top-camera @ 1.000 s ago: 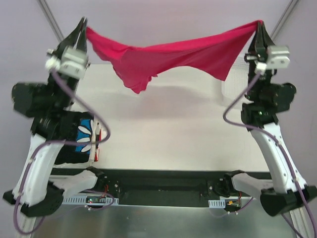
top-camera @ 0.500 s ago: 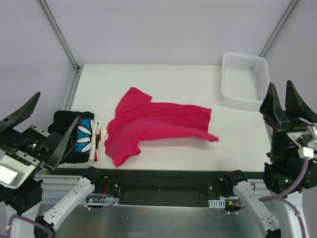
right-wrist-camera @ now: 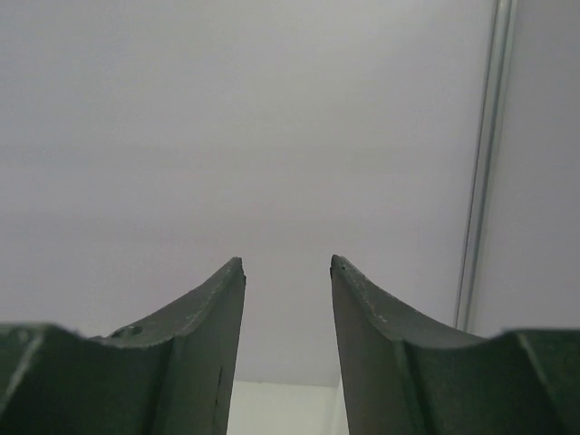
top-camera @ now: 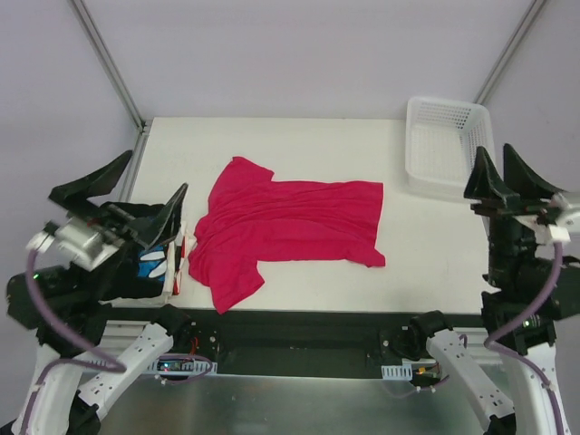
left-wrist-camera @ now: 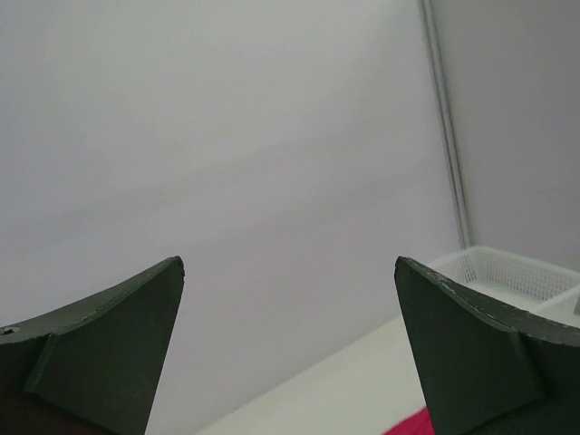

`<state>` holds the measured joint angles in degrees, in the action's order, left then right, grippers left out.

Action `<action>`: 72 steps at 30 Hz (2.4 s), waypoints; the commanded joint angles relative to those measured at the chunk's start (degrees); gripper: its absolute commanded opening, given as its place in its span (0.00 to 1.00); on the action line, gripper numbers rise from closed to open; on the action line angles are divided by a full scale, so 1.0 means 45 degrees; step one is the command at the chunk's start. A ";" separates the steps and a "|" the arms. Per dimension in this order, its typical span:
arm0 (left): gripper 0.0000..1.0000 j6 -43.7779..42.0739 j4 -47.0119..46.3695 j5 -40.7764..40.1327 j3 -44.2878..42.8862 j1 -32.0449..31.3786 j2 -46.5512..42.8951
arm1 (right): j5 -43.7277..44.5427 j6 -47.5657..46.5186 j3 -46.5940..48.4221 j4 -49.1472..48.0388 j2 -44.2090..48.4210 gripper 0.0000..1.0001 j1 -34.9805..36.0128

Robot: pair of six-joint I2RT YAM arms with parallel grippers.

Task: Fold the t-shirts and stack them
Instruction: Flatten out the tshirt

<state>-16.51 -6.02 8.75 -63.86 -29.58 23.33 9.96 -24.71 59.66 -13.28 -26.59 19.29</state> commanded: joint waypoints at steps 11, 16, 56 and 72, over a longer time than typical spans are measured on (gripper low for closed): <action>0.99 0.3200 0.0009 -0.4269 0.1673 0.0148 0.6760 | -0.0063 0.2403 0.0531 0.2577 -0.6274 0.41 0.0030; 0.99 0.4701 0.0809 -0.4230 0.0949 0.0674 0.9050 | -0.0746 0.3067 0.1564 0.4002 -0.9220 0.41 -0.0048; 0.99 0.9470 0.3975 0.0886 -0.5789 0.3195 2.1962 | -0.3794 0.5452 0.3559 0.5040 -1.4287 0.38 -0.0985; 0.99 0.9802 0.4521 0.1902 -1.0474 0.3917 2.5378 | -0.4145 0.5608 0.3110 0.5352 -1.2431 0.39 -0.1258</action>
<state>26.65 11.55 15.38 -104.99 -13.69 132.38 -7.94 0.43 73.65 10.59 -86.39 14.26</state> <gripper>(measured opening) 0.992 0.386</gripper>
